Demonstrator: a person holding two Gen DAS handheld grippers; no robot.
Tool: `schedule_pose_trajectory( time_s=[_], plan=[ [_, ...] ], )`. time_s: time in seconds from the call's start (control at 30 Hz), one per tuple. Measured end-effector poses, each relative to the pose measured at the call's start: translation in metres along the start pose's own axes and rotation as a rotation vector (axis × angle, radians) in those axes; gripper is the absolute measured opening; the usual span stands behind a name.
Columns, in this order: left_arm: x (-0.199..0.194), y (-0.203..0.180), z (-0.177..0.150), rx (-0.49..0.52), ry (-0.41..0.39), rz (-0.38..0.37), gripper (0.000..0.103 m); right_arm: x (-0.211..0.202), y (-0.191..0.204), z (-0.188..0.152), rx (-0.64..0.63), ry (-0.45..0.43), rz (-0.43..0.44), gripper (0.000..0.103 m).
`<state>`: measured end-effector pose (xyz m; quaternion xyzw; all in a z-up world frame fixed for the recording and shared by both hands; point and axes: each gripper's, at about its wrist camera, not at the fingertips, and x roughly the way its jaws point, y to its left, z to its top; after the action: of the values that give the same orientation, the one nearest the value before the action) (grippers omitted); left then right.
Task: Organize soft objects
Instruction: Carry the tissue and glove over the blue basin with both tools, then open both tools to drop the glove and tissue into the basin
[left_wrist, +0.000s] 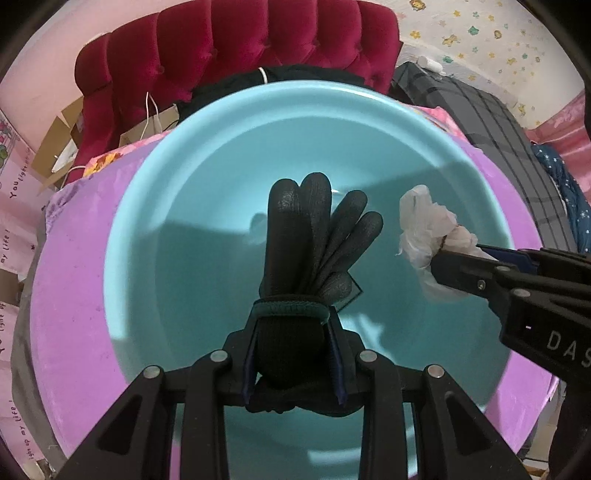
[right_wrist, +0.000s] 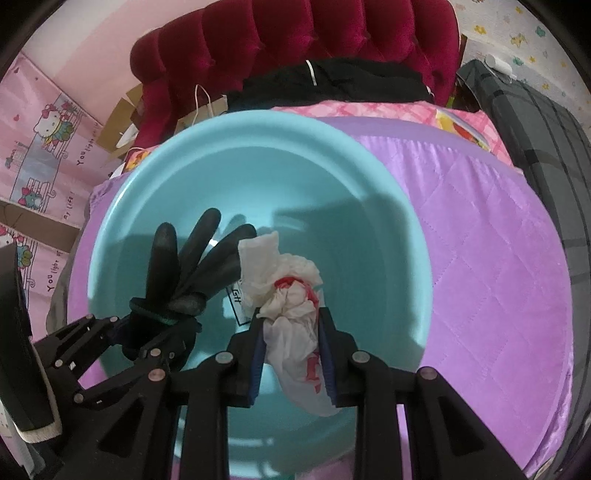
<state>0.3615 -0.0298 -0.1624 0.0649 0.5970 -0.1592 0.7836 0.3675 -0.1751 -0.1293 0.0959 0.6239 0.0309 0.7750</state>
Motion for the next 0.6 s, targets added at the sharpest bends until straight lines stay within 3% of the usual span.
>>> schedule_pose_trajectory(
  time_s=[0.23, 0.33, 0.4, 0.43, 0.47, 0.6],
  plan=[
    [0.005, -0.004, 0.000, 0.014, 0.008, 0.011, 0.040, -0.001, 0.004, 0.002, 0.005, -0.009, 0.011, 0.032],
    [0.004, -0.006, 0.000, 0.010, 0.012, 0.021, 0.057, -0.007, 0.004, 0.003, 0.010, -0.027, 0.007, 0.054],
    [-0.002, -0.007, -0.004, 0.015, -0.004, 0.018, 0.076, -0.014, 0.005, 0.004, 0.011, -0.048, -0.009, 0.061],
    [-0.007, -0.006, -0.006, 0.010, -0.018, 0.026, 0.094, -0.016, 0.005, 0.004, 0.010, -0.051, -0.012, 0.063],
    [-0.010, -0.006, -0.006, 0.000, -0.033, 0.028, 0.103, -0.019, 0.006, 0.004, 0.009, -0.056, -0.014, 0.070],
    [-0.024, 0.000, -0.007, -0.038, -0.072, 0.023, 0.103, -0.034, 0.003, 0.000, 0.019, -0.089, -0.037, 0.092]
  ],
)
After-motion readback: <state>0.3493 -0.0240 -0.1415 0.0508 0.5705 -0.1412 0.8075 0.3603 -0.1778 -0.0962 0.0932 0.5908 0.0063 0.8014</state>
